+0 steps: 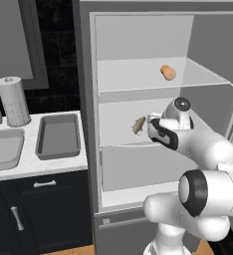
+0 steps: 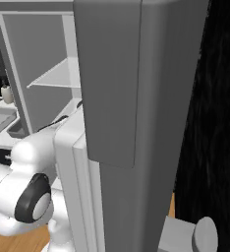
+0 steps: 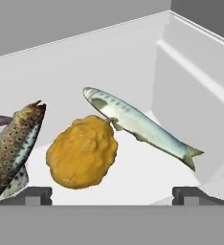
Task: Place one squash and one fish in each tupperware on the nearby counter, to pack two identical lunches.
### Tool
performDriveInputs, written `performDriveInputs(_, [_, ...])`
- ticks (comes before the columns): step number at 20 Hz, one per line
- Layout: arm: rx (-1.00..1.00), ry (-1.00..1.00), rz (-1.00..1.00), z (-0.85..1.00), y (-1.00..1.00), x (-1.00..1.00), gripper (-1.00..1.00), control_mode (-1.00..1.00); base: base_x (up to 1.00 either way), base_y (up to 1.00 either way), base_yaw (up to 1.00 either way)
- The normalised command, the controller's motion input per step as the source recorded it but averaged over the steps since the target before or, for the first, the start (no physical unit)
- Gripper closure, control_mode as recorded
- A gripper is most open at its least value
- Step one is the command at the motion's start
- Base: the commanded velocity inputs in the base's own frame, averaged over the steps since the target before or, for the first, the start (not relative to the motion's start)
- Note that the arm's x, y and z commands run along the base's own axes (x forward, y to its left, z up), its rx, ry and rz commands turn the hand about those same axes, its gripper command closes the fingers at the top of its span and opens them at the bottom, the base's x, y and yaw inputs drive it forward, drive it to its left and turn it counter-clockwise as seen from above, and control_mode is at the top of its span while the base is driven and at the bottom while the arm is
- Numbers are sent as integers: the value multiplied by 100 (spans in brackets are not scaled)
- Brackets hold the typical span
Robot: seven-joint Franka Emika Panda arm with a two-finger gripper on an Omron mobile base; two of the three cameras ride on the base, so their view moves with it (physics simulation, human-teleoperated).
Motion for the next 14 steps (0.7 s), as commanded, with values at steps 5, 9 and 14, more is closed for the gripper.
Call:
performDriveInputs(5, [0,0,0,-9,0,48,-100,-100,0,0,0])
performDriveInputs(9, [0,0,0,-17,0,36,-100,-100,0,0,0])
performDriveInputs(14, [0,0,0,-30,0,26,-100,-100,0,0,0])
